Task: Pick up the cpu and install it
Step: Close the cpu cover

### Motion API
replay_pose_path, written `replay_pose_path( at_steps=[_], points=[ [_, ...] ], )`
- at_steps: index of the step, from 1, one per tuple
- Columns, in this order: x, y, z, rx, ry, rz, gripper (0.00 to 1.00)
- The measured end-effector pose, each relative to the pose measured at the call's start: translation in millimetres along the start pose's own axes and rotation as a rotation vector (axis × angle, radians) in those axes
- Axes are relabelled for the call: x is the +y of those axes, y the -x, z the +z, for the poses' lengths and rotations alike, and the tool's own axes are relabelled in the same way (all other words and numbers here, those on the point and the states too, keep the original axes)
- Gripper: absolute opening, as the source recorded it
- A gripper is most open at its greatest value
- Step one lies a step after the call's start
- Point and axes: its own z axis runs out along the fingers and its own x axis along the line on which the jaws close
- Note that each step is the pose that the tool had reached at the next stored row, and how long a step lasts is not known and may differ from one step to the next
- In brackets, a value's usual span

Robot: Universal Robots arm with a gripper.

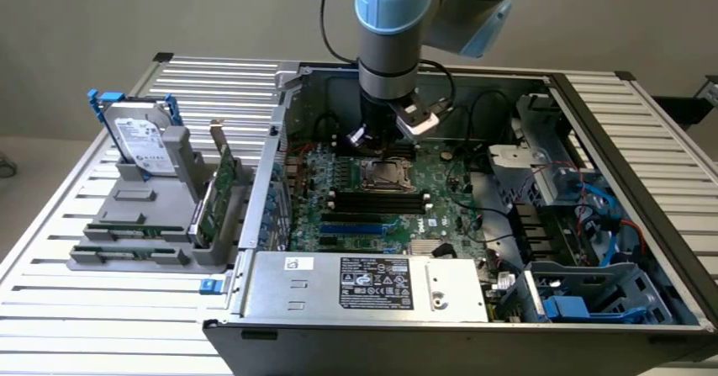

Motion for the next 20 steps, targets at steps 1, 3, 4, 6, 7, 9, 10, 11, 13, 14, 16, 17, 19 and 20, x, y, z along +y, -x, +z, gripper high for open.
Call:
replay_pose_path(
  at_steps=[1,3,4,6,7,9,10,11,13,14,16,17,19,20],
  points=[
    [-0.1,-0.1,-0.2,-0.0001,-0.0004,0.0,0.11],
    [-0.5,-0.3,-1.8,-0.0008,-0.001,0.0,0.11],
    [-0.9,-0.4,-3.0,-0.0014,-0.0014,0.0,0.11],
    [-2.1,-0.5,-5.1,-0.004,-0.003,-0.002,0.11],
    [-2.6,-0.5,-5.6,-0.0047,-0.0036,-0.002,0.11],
    [-3.7,-0.9,-6.2,-0.0059,-0.0043,-0.003,0.11],
    [-4.3,-1.2,-6.3,-0.0063,-0.0043,-0.003,0.11],
    [-4.9,-1.7,-6.1,-0.0062,-0.0045,-0.003,0.11],
    [-6.2,-2.5,-5.8,-0.0062,-0.0045,-0.003,0.11],
    [-6.3,-2.6,-5.8,-0.0061,-0.0046,-0.003,0.11],
    [-6.3,-2.6,-5.8,-0.0063,-0.0049,-0.004,0.11],
    [-6.3,-2.6,-5.8,-0.0065,-0.005,-0.005,0.11],
    [-6.3,-2.6,-5.8,-0.0067,-0.0052,-0.007,0.11],
    [-6.3,-2.6,-5.8,-0.0069,-0.0054,-0.008,0.11]
  ],
)
